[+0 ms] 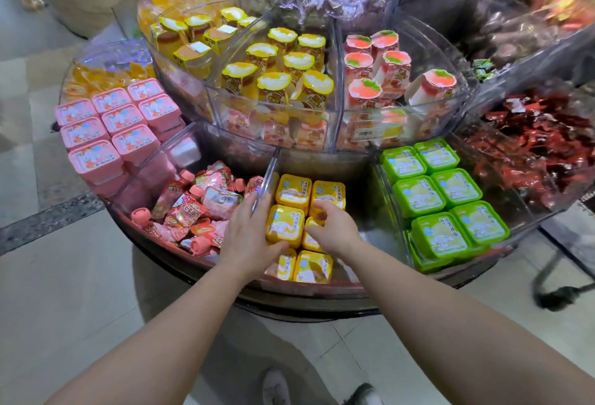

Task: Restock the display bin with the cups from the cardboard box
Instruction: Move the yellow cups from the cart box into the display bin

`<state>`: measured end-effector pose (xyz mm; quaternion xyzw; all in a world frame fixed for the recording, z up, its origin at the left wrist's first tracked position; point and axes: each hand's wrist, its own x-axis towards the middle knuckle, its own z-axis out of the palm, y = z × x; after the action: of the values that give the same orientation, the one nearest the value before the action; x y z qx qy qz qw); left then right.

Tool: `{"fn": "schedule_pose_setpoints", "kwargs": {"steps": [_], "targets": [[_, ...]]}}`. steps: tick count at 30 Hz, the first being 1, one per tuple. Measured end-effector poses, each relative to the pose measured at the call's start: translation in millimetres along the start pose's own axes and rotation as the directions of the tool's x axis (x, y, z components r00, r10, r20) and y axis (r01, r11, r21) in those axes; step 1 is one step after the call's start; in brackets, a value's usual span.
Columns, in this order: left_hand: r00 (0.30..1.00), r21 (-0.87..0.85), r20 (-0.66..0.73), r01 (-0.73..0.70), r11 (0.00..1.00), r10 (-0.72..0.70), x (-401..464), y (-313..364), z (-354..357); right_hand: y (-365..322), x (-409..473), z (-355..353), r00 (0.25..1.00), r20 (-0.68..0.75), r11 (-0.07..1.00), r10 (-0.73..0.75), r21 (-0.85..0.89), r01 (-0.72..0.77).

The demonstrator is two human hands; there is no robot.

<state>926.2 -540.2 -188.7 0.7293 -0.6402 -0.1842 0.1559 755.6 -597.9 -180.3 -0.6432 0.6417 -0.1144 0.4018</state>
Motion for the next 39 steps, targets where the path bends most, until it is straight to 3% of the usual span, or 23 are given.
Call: {"fn": "schedule_pose_setpoints", "kwargs": {"steps": [3, 7, 12, 22, 30, 39], "targets": [[0.994, 0.145, -0.110, -0.005, 0.989, 0.022, 18.7, 38.7, -9.1, -5.6, -2.7, -41.2, 0.989, -0.039, 0.979, -0.140, -0.158, 0.132], [0.995, 0.230, -0.090, -0.028, 0.973, 0.050, 51.2, 117.7, -13.6, 7.5, -12.5, -114.5, 0.939, -0.156, 0.914, -0.305, -0.326, 0.243], [0.972, 0.338, -0.026, -0.211, 0.917, 0.233, 71.9, 260.4, 17.0, 91.9, -44.2, -227.4, 0.922, -0.327, 0.862, -0.206, -0.507, 0.013], [0.832, 0.222, 0.092, -0.552, 0.804, 0.547, 41.8, 559.2, 151.4, 306.1, -134.4, -438.9, 0.829, -0.557, 0.880, 0.058, -0.364, -0.306], [0.717, 0.152, 0.196, -0.696, 0.701, 0.669, 79.0, 710.6, 240.3, 425.1, -117.6, -537.8, 0.755, -0.632, 0.875, 0.176, -0.251, -0.413], [0.653, 0.113, 0.339, -0.743, 0.660, 0.677, 194.0, 863.8, 343.2, 546.1, -44.8, -673.2, 0.667, -0.626, 0.813, 0.405, -0.088, -0.576]]}}
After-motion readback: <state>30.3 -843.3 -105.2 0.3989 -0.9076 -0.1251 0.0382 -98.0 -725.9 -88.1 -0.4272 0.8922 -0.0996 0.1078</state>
